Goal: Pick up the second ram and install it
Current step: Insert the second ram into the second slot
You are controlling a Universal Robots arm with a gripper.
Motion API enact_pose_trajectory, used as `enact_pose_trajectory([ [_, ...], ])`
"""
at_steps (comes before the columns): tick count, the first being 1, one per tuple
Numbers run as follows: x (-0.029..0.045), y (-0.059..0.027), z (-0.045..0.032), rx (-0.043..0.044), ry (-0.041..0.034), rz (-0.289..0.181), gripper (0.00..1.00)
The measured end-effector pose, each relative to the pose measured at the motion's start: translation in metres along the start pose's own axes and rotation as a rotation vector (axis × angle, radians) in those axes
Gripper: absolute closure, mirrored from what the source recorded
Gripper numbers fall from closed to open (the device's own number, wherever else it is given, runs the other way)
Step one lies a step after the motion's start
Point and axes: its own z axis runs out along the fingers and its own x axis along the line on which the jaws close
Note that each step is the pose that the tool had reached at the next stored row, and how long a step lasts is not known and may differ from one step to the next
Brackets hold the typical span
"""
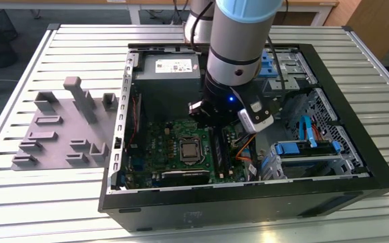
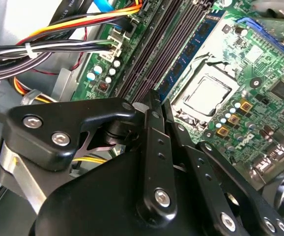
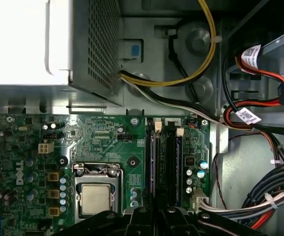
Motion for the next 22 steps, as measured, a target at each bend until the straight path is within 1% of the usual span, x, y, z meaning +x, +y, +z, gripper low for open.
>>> enact_pose_trajectory([
  [3,0.0000,-0.0003,0.0028,0.0001,0.0000,0.003,0.86],
  [14,-0.0001,-0.0002,0.0031,0.0000,0.0002,0.003,0.86],
  [17,-0.0012,-0.0002,0.0036,-0.0003,0.0006,0.001,0.86],
  [19,-0.0023,-0.0002,0.0047,0.0000,0.0015,-0.004,0.86],
  [22,-0.0028,-0.0002,0.0086,0.0001,0.0044,-0.005,0.86],
])
